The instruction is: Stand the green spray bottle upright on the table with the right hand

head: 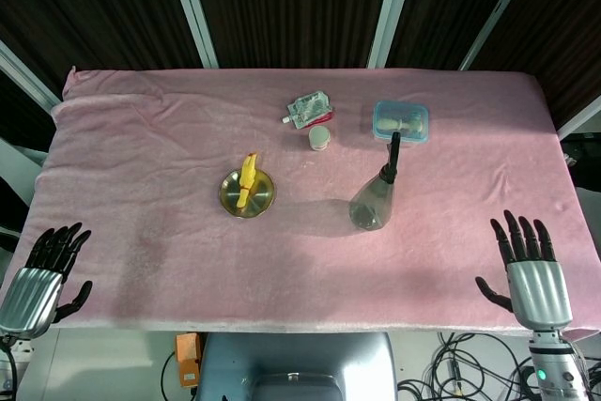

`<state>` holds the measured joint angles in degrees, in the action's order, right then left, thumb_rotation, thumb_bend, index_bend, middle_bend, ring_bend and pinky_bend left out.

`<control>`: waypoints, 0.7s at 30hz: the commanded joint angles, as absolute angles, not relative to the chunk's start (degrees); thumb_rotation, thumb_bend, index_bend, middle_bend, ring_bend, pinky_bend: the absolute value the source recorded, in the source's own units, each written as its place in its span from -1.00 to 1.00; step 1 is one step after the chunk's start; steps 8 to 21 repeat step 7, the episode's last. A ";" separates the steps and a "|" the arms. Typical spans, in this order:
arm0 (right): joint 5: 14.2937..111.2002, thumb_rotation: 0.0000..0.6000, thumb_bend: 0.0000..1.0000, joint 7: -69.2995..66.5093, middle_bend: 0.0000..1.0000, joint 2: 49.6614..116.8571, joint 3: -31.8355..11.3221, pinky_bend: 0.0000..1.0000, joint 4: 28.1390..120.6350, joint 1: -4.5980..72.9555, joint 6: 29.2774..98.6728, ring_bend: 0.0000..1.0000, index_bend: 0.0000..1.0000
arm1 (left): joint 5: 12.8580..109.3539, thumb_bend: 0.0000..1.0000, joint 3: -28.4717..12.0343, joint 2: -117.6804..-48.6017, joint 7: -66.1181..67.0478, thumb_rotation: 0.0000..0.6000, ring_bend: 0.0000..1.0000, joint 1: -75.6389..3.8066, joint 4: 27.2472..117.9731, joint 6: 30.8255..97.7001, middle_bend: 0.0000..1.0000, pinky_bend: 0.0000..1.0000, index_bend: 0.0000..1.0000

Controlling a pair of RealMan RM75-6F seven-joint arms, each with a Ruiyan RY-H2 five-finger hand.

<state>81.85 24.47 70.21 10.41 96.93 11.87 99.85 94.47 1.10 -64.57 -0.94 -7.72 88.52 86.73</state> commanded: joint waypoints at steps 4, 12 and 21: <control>83.60 1.00 -0.35 20.00 -1.00 71.57 9.15 -1.00 94.78 8.64 98.86 -1.00 -1.00 | 94.26 -0.22 1.05 -64.60 -0.72 1.00 -1.00 -7.60 88.66 86.73 -1.00 -1.00 -1.00; 84.30 1.00 -0.35 19.82 -1.00 71.20 8.54 -1.00 94.90 8.14 98.06 -1.00 -1.00 | 94.29 -0.21 1.10 -64.50 -0.79 1.00 -1.00 -7.57 88.72 86.70 -1.00 -1.00 -1.00; 84.30 1.00 -0.35 19.82 -1.00 71.20 8.54 -1.00 94.90 8.14 98.06 -1.00 -1.00 | 94.29 -0.21 1.10 -64.50 -0.79 1.00 -1.00 -7.57 88.72 86.70 -1.00 -1.00 -1.00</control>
